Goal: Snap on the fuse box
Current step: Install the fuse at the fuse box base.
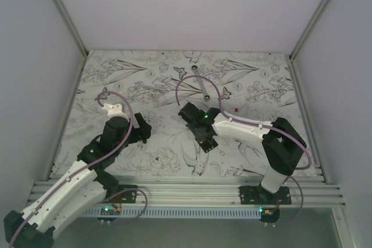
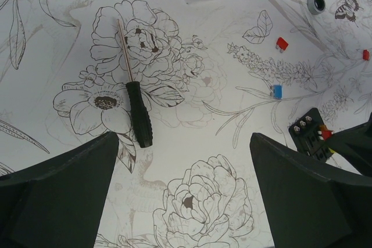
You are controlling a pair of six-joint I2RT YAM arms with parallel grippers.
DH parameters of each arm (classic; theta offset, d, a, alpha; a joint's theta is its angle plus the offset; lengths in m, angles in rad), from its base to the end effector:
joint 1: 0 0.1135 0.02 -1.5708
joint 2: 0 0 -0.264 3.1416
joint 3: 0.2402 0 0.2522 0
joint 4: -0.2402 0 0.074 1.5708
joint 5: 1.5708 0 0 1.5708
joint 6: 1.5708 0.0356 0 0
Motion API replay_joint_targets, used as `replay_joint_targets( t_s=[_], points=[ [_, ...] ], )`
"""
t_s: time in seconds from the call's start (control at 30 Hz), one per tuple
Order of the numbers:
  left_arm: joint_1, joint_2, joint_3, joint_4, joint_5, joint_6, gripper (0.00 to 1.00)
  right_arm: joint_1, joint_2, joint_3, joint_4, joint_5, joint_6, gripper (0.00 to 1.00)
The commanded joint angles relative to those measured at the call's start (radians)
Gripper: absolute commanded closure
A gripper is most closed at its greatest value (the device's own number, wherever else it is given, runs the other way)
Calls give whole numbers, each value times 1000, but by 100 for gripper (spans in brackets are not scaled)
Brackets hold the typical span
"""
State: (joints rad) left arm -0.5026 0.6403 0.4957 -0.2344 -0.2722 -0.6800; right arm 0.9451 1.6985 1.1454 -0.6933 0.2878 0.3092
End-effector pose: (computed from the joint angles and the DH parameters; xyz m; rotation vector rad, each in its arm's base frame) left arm 0.1448 -0.0687 0.2552 -0.3553 1.9385 -0.5187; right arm 0.2003 0.2600 0.1952 -0.7867 2.5962 -0.0578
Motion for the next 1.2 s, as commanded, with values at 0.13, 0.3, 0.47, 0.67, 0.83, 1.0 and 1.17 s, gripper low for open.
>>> replay_joint_targets(
  t_s=[0.13,0.3,0.47,0.67,0.83,1.0,1.17],
  points=[
    [7,-9,-4,-23,-28,0,0,11,29,37,-18,36,-17,100],
    [7,-9,-3,-22,-27,-2,0,11,34,42,-24,45,-20,100],
    [7,-8,-3,-23,-25,-2,0,15,46,47,-34,45,-24,100],
    [7,-8,-3,-22,-24,-2,0,23,59,57,-38,44,-28,100],
    [7,-8,-3,-23,-23,-1,0,23,71,62,-46,45,-26,100],
    [7,-9,-3,-22,-22,-2,0,26,68,63,-56,53,-24,100],
    [7,-9,-2,-23,-22,-2,0,27,74,68,-62,48,-34,100]
  ],
)
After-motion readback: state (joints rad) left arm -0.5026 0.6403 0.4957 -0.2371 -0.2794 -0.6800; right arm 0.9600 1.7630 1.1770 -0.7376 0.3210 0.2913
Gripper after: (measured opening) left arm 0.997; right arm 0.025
